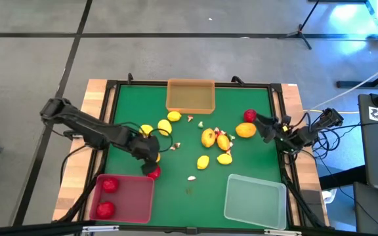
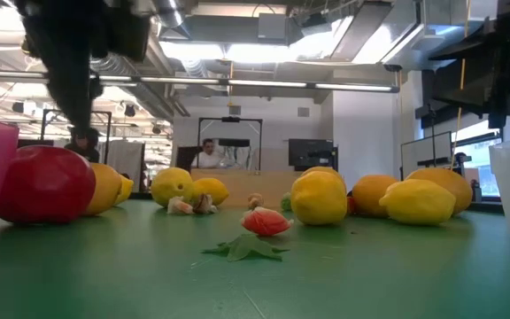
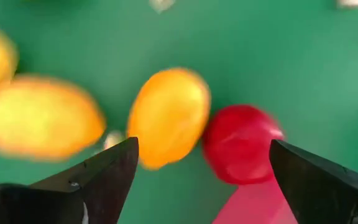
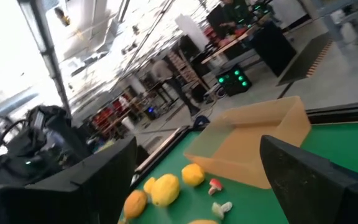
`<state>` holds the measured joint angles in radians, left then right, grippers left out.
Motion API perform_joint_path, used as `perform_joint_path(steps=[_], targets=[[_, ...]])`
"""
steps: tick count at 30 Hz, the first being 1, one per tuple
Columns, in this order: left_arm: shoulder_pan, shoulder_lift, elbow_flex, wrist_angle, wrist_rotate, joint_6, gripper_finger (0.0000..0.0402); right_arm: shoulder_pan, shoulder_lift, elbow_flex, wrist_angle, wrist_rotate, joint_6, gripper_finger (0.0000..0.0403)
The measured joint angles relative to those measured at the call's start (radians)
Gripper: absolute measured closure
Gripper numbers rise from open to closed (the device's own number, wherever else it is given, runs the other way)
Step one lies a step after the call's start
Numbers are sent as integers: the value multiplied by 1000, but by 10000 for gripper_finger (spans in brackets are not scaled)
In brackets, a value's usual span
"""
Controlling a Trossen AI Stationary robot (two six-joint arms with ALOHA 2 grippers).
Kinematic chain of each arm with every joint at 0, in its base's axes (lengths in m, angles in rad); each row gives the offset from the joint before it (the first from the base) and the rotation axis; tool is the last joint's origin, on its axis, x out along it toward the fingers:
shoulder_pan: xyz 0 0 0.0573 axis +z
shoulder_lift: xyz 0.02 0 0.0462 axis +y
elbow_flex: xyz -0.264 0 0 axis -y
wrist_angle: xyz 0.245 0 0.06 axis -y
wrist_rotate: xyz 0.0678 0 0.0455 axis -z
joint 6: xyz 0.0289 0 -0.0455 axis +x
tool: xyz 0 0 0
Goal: Sort produce into baskets
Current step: Put the tomato into the red bin
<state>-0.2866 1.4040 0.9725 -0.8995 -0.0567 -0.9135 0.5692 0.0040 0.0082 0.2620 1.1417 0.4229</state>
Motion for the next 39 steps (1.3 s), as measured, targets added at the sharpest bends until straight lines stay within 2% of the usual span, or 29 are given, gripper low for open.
perform_joint_path(steps=[11,17,22,30,36,39], targets=[[-8,249,320,-99,26,-479,47,0,0,0,-57,-36,0,66],[-44,366,445,-361,48,-576,47,0,0,0,-74,-36,0,66],[-77,391,469,-351,68,-659,47,0,0,0,-86,-36,0,66],[-133,399,453,-344,24,-762,47,0,0,0,-87,-36,0,66],[-139,470,423,-316,50,-726,47,0,0,0,-88,-36,0,66],[-141,501,423,-276,24,-710,47,0,0,0,-100,-36,0,66]])
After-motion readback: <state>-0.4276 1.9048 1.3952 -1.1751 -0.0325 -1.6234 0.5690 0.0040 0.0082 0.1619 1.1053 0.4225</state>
